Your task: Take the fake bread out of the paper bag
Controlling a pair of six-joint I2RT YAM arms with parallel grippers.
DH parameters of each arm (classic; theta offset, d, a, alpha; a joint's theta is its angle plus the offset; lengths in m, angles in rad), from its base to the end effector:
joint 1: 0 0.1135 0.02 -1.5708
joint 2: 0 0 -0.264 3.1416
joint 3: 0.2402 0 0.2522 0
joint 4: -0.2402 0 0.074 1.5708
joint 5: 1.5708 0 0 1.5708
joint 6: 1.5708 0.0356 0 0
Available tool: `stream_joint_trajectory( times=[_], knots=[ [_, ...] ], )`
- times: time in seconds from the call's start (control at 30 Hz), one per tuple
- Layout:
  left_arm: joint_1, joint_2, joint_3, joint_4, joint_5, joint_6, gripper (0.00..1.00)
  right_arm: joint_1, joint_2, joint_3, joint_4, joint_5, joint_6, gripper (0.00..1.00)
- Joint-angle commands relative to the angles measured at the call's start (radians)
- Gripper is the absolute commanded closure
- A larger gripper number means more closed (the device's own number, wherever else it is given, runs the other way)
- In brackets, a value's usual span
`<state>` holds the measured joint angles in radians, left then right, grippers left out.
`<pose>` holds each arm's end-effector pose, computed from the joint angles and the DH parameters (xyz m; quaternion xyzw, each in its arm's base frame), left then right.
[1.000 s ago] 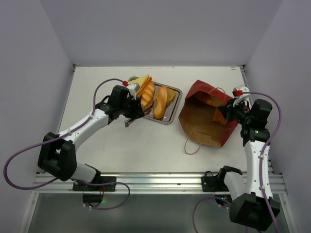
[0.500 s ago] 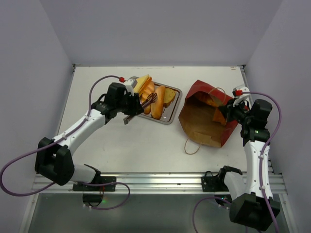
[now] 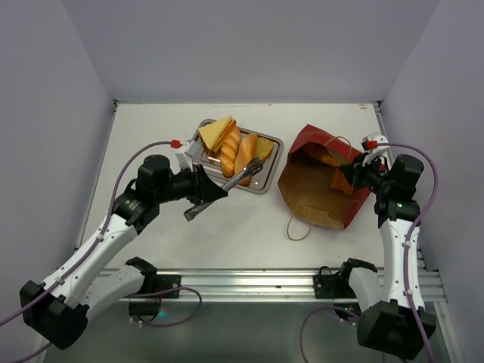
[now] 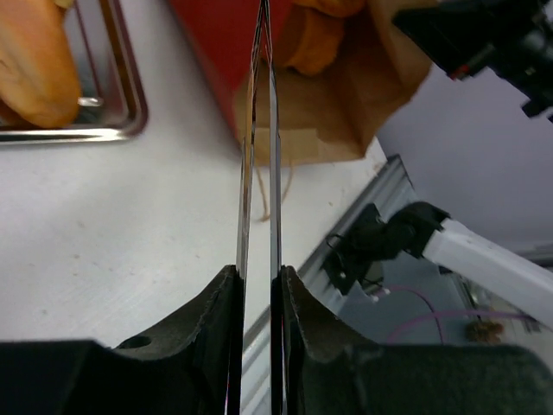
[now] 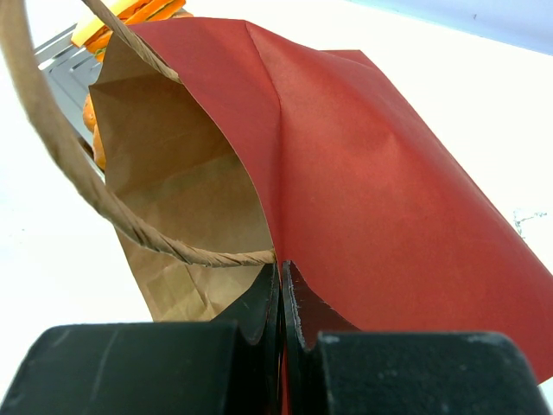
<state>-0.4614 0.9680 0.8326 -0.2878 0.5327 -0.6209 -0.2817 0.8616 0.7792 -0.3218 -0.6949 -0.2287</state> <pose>0.1859 -0.1126 0.3144 0.0779 0.8190 -0.4592 0.3350 0.1892 -0.0310 0.3136 -0.1667 0.7895 0.1443 0.5728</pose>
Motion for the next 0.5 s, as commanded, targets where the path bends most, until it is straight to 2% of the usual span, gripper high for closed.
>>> stream_joint_trajectory(
  times=[0.0, 0.1, 0.27, 0.4, 0.47],
  knots=[
    [-0.066, -0.080, -0.064, 0.090, 0.105, -0.158, 0.72, -0.001, -0.007, -0.001, 0.029, -0.003, -0.011, 0.98],
    [-0.189, -0.109, -0.102, 0.130, 0.049, -0.239, 0.72, -0.002, -0.009, 0.002, 0.027, -0.005, -0.011, 0.98],
    [-0.404, -0.078, -0.190, 0.384, -0.071, -0.446, 0.73, -0.001, -0.010, 0.000, 0.027, -0.005, -0.009, 0.98],
    [-0.520, 0.062, -0.214, 0.632, -0.172, -0.580, 0.73, -0.001, -0.009, -0.001, 0.029, -0.011, -0.008, 0.98],
    [-0.543, 0.135, -0.202, 0.715, -0.239, -0.654, 0.73, -0.001, -0.010, 0.000, 0.027, -0.012, -0.008, 0.98]
  ],
)
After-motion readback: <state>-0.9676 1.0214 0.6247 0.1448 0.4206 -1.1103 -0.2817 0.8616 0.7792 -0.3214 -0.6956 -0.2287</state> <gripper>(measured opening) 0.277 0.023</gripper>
